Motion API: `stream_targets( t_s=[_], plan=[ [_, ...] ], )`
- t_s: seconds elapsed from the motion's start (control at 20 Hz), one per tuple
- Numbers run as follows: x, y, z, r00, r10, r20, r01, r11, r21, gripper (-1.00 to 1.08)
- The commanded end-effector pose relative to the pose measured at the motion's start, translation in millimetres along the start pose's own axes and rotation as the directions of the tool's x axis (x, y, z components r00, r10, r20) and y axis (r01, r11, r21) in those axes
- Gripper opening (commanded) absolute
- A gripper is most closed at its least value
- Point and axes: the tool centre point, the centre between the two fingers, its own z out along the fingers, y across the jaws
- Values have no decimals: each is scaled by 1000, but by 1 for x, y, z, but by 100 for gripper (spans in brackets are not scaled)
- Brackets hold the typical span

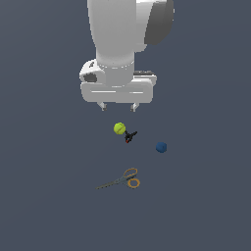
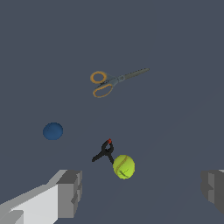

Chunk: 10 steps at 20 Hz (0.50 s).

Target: Pick up a designated object from a clutter of objects.

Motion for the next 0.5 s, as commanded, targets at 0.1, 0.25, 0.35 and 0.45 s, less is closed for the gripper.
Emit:
stream_targets(
  t_s=[0.1,0.25,0.35,0.45],
  plan=[
    [0,0,0,1000,3,2,-3,1000,0,100],
    [1,2,3,1000,19,10,-19,1000,2,100],
    [1,3,3,999,28,15,-28,1000,3,100],
    [2,4,2,999,30,18,-30,1000,4,100]
  ],
)
